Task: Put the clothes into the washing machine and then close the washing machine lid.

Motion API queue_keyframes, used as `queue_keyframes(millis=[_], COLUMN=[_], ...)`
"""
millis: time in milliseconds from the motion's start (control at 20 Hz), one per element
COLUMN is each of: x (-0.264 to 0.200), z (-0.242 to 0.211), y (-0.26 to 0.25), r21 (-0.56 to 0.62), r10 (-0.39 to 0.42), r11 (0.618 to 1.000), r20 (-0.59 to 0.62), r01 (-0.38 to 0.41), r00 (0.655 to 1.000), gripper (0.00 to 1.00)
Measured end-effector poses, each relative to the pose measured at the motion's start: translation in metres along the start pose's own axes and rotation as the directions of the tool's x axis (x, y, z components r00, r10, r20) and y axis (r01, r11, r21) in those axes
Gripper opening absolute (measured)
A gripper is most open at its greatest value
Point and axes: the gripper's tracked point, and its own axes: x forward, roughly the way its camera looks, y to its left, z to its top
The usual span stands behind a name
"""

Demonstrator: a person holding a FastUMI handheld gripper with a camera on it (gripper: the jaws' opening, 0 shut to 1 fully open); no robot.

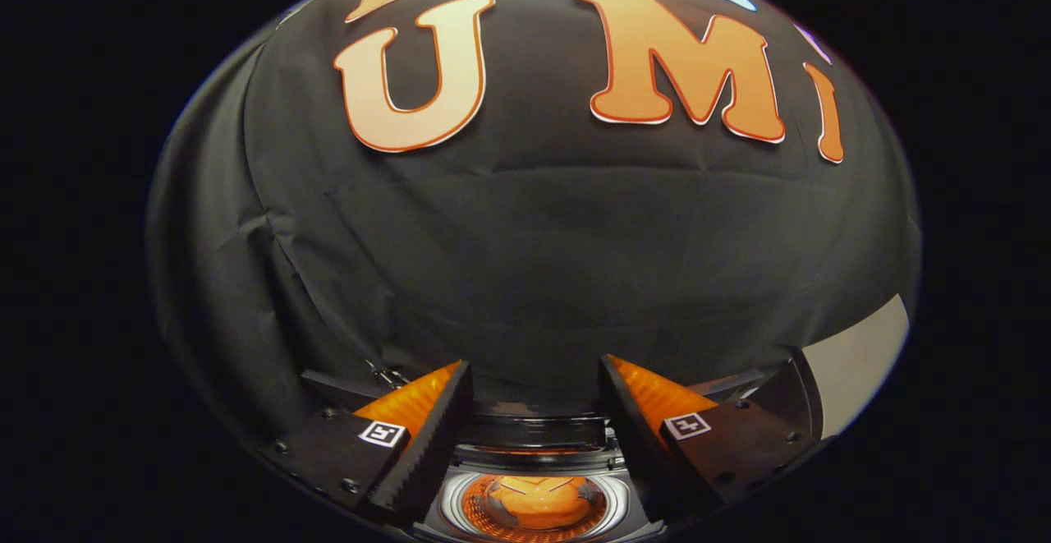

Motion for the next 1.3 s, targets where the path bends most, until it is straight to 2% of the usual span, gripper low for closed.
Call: queue_keyframes(millis=[300,950,1300], x=[-0.014,-0.070,-0.082], z=[-0.007,-0.046,-0.067], y=[0.000,0.003,0.004], r21=[-0.018,-0.037,-0.048], r10=[-0.020,-0.003,0.017], r11=[1.000,0.999,0.999], r20=[0.045,0.114,0.126], r01=[0.021,0.007,-0.011], r00=[0.999,0.993,0.992], gripper=[1.00,0.99,0.99])
